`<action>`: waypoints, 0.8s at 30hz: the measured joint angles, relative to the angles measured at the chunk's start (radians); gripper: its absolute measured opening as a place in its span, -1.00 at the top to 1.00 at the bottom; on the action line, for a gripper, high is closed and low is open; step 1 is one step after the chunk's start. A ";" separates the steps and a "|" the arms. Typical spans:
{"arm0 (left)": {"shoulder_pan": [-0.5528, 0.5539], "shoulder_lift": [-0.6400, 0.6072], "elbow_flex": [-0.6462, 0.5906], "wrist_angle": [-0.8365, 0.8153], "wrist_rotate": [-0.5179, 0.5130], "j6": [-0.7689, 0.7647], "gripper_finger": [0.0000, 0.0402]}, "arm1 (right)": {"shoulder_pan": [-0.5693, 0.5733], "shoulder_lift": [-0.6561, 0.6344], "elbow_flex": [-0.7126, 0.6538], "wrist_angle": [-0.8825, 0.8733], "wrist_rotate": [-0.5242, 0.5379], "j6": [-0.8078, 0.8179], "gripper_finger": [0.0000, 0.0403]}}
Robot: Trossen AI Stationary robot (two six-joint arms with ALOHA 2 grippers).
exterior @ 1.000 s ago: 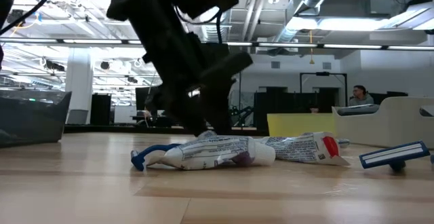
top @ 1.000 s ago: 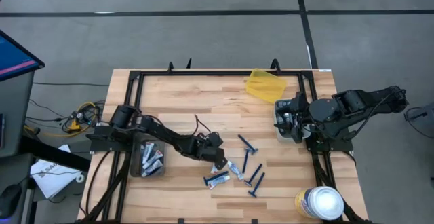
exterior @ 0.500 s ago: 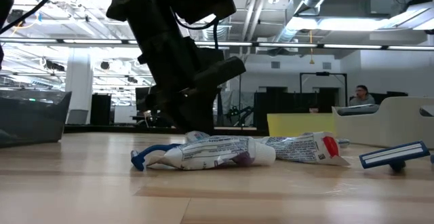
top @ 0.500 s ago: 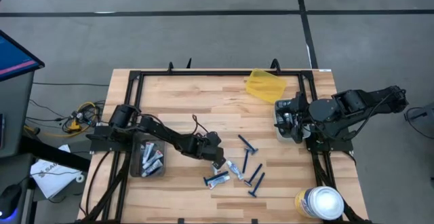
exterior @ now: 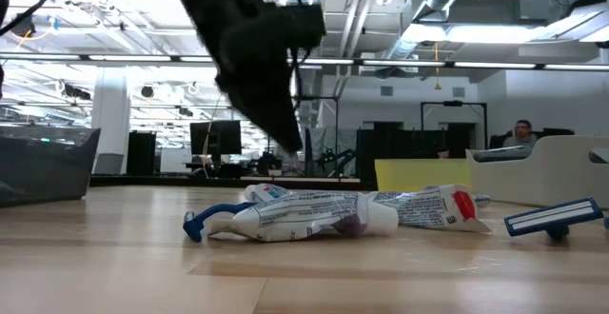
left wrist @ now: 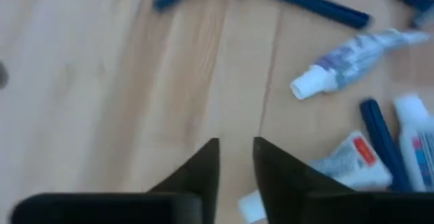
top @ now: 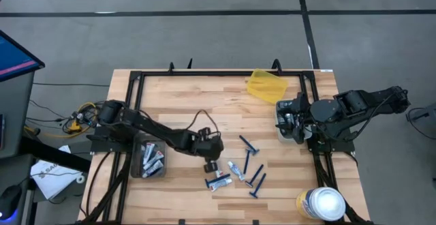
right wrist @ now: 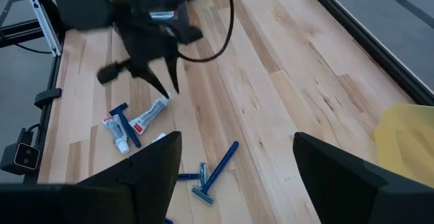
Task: Pick & Place Travel size toiletries
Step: Put the white toothpaste into the black bin
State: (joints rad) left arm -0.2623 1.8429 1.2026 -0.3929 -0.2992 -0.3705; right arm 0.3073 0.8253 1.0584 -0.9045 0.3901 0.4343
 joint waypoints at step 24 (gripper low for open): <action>0.069 -0.124 -0.275 0.263 0.337 0.686 -0.27 | 0.000 0.000 0.000 0.003 0.000 0.030 -0.37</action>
State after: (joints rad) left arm -0.1936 1.7190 0.9277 -0.1298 0.0377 0.3155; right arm 0.3069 0.8253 1.0584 -0.9016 0.3897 0.4647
